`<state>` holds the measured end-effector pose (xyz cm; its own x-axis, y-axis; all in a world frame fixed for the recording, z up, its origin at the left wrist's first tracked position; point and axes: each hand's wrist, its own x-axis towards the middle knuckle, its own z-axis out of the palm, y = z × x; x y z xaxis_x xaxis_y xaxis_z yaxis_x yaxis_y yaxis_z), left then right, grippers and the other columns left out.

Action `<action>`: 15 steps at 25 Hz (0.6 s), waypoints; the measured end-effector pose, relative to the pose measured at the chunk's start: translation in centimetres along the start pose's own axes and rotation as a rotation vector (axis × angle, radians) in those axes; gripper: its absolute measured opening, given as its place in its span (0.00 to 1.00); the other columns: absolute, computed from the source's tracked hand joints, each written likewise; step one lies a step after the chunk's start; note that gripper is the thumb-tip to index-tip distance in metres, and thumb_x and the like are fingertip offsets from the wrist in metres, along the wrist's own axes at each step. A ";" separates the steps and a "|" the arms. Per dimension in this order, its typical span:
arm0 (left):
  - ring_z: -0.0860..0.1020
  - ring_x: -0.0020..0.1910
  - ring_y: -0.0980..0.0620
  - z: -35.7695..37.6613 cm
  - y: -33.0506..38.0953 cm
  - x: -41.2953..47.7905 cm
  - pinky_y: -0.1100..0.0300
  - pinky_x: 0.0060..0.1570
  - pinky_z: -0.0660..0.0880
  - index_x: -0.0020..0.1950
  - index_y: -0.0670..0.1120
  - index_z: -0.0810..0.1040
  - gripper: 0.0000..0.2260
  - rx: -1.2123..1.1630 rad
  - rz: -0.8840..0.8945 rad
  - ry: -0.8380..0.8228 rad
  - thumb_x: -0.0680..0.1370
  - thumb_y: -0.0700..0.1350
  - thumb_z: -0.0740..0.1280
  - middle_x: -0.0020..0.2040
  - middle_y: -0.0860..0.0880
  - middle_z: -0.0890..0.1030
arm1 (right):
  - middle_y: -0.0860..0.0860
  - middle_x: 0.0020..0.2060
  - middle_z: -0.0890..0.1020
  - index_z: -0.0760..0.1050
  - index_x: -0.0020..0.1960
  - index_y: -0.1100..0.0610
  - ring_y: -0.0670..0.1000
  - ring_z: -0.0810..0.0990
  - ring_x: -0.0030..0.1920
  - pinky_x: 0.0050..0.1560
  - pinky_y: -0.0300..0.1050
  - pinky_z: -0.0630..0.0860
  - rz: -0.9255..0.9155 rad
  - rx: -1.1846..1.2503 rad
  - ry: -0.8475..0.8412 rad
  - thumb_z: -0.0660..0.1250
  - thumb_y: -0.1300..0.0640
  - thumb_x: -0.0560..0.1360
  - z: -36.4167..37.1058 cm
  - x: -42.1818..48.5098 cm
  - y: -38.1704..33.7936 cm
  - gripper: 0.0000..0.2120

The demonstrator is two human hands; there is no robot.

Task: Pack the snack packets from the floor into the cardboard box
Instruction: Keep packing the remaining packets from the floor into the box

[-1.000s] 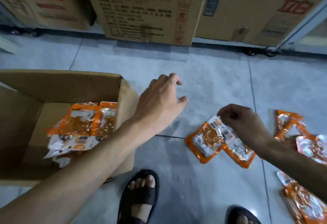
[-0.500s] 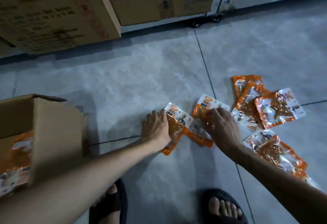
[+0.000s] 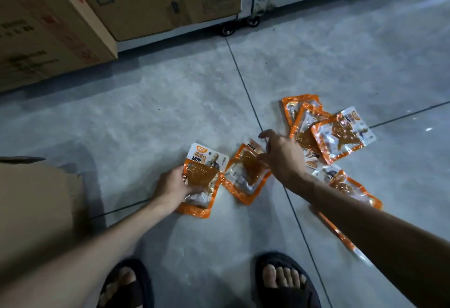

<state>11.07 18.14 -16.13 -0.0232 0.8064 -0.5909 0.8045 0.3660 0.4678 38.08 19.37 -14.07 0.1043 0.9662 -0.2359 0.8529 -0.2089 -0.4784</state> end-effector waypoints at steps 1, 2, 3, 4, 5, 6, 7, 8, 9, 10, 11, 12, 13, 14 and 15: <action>0.85 0.48 0.48 -0.1 -0.2 0.1 0.51 0.52 0.79 0.48 0.48 0.83 0.23 -0.026 0.000 -0.013 0.59 0.56 0.82 0.45 0.51 0.87 | 0.53 0.48 0.84 0.79 0.57 0.54 0.51 0.79 0.41 0.38 0.41 0.71 0.025 0.024 0.010 0.73 0.54 0.71 -0.1 -0.3 0.5 0.15; 0.85 0.47 0.49 -0.1 -0.4 0.2 0.51 0.52 0.80 0.47 0.48 0.84 0.21 -0.051 0.002 -0.021 0.59 0.57 0.80 0.43 0.52 0.87 | 0.54 0.48 0.83 0.82 0.54 0.55 0.50 0.78 0.42 0.39 0.41 0.70 0.038 0.050 0.017 0.73 0.55 0.72 -0.1 -0.6 1.1 0.12; 0.85 0.46 0.50 -0.2 -0.3 0.2 0.50 0.52 0.80 0.46 0.48 0.84 0.20 -0.078 -0.003 -0.031 0.60 0.57 0.79 0.43 0.52 0.87 | 0.53 0.50 0.82 0.82 0.53 0.57 0.50 0.77 0.43 0.40 0.41 0.70 0.054 0.080 0.008 0.73 0.55 0.72 0.1 -0.9 1.6 0.11; 0.85 0.47 0.50 -0.3 -0.2 0.3 0.50 0.53 0.80 0.47 0.48 0.84 0.19 -0.113 -0.001 -0.045 0.62 0.57 0.78 0.44 0.52 0.87 | 0.53 0.50 0.79 0.81 0.53 0.58 0.50 0.75 0.45 0.42 0.41 0.69 0.067 0.106 -0.007 0.73 0.54 0.72 0.4 -1.2 2.0 0.11; 0.85 0.47 0.51 -0.5 0.1 0.2 0.50 0.54 0.80 0.48 0.48 0.84 0.18 -0.139 0.002 -0.059 0.63 0.55 0.79 0.44 0.52 0.87 | 0.52 0.51 0.77 0.80 0.52 0.59 0.50 0.74 0.45 0.42 0.41 0.69 0.088 0.118 -0.032 0.73 0.53 0.73 0.8 -1.6 2.2 0.12; 0.85 0.47 0.51 -0.7 0.5 0.2 0.52 0.54 0.79 0.48 0.47 0.84 0.17 -0.170 0.012 -0.074 0.64 0.54 0.79 0.44 0.53 0.87 | 0.52 0.50 0.76 0.79 0.51 0.59 0.50 0.74 0.45 0.41 0.41 0.70 0.101 0.111 -0.051 0.72 0.53 0.74 1.2 -1.9 2.3 0.11; 0.85 0.46 0.52 -1.0 1.0 0.2 0.53 0.53 0.79 0.48 0.47 0.84 0.16 -0.189 0.015 -0.094 0.65 0.53 0.79 0.44 0.53 0.87 | 0.52 0.50 0.78 0.79 0.49 0.59 0.50 0.75 0.44 0.39 0.41 0.71 0.112 0.096 -0.065 0.70 0.54 0.75 1.6 -2.2 2.3 0.09; 0.84 0.43 0.53 -1.1 1.6 0.2 0.55 0.51 0.78 0.48 0.47 0.84 0.14 -0.212 0.028 -0.125 0.67 0.52 0.79 0.42 0.54 0.87 | 0.53 0.48 0.79 0.78 0.48 0.59 0.50 0.77 0.43 0.39 0.42 0.74 0.120 0.107 -0.075 0.68 0.55 0.77 2.0 -2.5 2.1 0.07; 0.83 0.41 0.55 -1.3 2.4 0.2 0.57 0.49 0.77 0.47 0.48 0.83 0.12 -0.219 0.050 -0.162 0.68 0.50 0.79 0.41 0.55 0.86 | 0.53 0.46 0.81 0.77 0.47 0.58 0.51 0.79 0.42 0.38 0.43 0.77 0.145 0.172 -0.091 0.66 0.56 0.78 2.0 -2.7 1.9 0.06; 0.82 0.41 0.55 -1.3 3.2 0.2 0.58 0.49 0.76 0.47 0.49 0.82 0.11 -0.211 0.098 -0.204 0.69 0.48 0.79 0.42 0.55 0.86 | 0.54 0.44 0.82 0.76 0.48 0.57 0.52 0.81 0.41 0.39 0.44 0.79 0.172 0.281 -0.111 0.64 0.56 0.79 1.9 -2.8 1.7 0.05; 0.82 0.43 0.55 -1.3 4.1 0.3 0.58 0.51 0.77 0.48 0.51 0.81 0.13 -0.181 0.156 -0.244 0.68 0.47 0.80 0.45 0.54 0.86 | 0.54 0.44 0.83 0.75 0.49 0.56 0.52 0.83 0.41 0.39 0.44 0.80 0.182 0.385 -0.147 0.63 0.57 0.80 1.7 -3.0 1.4 0.04; 0.83 0.47 0.55 -1.2 4.8 0.4 0.57 0.54 0.77 0.50 0.52 0.81 0.16 -0.150 0.206 -0.283 0.66 0.48 0.81 0.48 0.53 0.86 | 0.54 0.44 0.83 0.74 0.50 0.55 0.52 0.84 0.41 0.39 0.44 0.82 0.160 0.471 -0.185 0.61 0.59 0.80 1.2 -3.1 1.0 0.03; 0.83 0.50 0.54 -0.9 5.4 0.4 0.57 0.56 0.77 0.51 0.53 0.80 0.19 -0.125 0.232 -0.320 0.63 0.50 0.81 0.51 0.53 0.86 | 0.54 0.44 0.84 0.74 0.50 0.55 0.51 0.85 0.41 0.39 0.46 0.83 0.126 0.515 -0.211 0.60 0.61 0.80 0.8 -3.1 0.8 0.05; 0.83 0.50 0.55 -0.7 5.8 0.4 0.58 0.56 0.78 0.51 0.52 0.81 0.21 -0.122 0.240 -0.350 0.61 0.50 0.82 0.51 0.53 0.86 | 0.55 0.43 0.84 0.75 0.49 0.56 0.51 0.85 0.41 0.39 0.48 0.84 0.102 0.563 -0.222 0.59 0.64 0.80 0.4 -3.1 0.5 0.07; 0.83 0.48 0.54 -0.4 6.0 0.4 0.57 0.55 0.78 0.52 0.50 0.82 0.22 -0.145 0.237 -0.369 0.60 0.50 0.82 0.50 0.52 0.87 | 0.58 0.43 0.85 0.76 0.49 0.57 0.53 0.85 0.40 0.39 0.51 0.83 0.102 0.612 -0.228 0.58 0.67 0.79 -0.1 -3.0 0.3 0.09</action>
<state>15.64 20.86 -13.24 0.3855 0.6659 -0.6387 0.6700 0.2740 0.6900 38.06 16.40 -13.46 0.0012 0.8947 -0.4466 0.3923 -0.4113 -0.8228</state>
